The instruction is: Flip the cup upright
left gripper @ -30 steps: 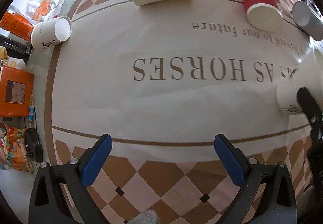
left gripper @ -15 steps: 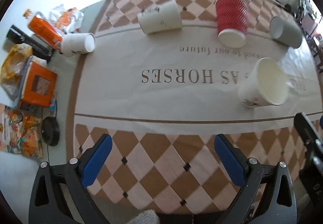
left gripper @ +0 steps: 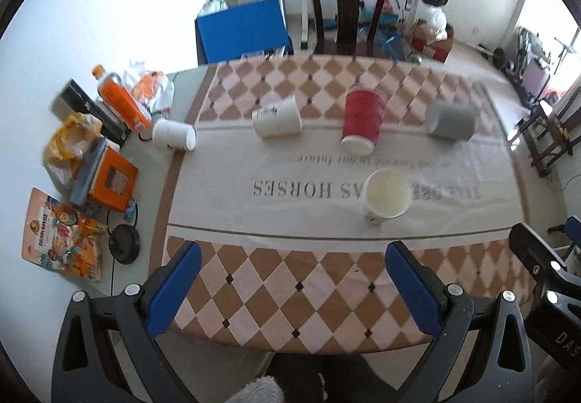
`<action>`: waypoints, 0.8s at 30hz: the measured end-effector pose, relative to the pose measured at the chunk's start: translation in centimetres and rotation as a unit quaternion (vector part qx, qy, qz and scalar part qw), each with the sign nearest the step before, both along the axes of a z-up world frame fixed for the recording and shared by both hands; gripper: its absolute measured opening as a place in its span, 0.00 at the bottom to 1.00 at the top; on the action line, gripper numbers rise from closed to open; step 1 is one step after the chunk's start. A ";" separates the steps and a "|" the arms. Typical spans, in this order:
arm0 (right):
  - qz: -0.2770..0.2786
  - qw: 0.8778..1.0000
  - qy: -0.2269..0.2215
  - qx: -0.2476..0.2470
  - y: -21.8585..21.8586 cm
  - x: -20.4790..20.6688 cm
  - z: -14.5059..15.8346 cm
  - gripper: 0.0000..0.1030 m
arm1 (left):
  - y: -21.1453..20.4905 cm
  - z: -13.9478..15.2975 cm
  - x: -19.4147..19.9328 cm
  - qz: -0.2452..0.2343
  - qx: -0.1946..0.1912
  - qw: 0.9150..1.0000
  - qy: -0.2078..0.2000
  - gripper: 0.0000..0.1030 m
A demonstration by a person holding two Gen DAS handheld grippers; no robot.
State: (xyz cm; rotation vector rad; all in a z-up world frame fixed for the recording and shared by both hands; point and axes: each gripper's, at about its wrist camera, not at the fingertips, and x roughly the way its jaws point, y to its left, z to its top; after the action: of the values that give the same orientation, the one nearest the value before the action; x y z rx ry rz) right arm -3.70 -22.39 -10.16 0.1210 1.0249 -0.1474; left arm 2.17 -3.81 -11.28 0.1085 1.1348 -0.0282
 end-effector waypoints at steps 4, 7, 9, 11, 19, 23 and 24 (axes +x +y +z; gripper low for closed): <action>-0.001 1.000 -0.014 -0.002 -0.3 -1.4 4.1 1.00 | -0.1 3.6 -1.3 0.000 -0.019 1.000 -0.014 1.00; -0.004 1.000 -0.021 -0.001 -0.6 -2.2 6.3 1.00 | -0.1 5.5 -2.2 -0.002 -0.023 0.999 -0.026 1.00; -0.008 1.000 -0.027 -0.001 -0.8 -2.9 7.5 1.00 | -0.1 6.5 -2.6 -0.004 -0.022 0.999 -0.033 1.00; -0.010 1.000 -0.030 0.000 -0.9 -3.5 8.5 1.00 | -0.1 7.4 -3.0 -0.004 -0.025 0.999 -0.039 1.00; -0.008 0.999 -0.042 -0.002 -1.0 -5.2 10.8 1.00 | 0.8 10.1 -4.6 0.019 -0.018 0.998 -0.060 1.00; -0.010 0.999 -0.045 -0.002 -0.9 -5.6 11.3 1.00 | 1.3 10.6 -5.1 0.027 -0.012 0.998 -0.061 1.00; -0.010 0.999 -0.045 -0.002 -0.9 -5.7 11.3 1.00 | 1.4 10.6 -5.1 0.028 -0.012 0.998 -0.060 1.00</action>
State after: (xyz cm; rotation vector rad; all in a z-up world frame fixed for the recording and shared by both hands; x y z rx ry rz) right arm -9.36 -23.30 1.17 0.1319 0.9333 -0.1603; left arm -2.94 -2.46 -0.66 0.0556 1.0159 0.0142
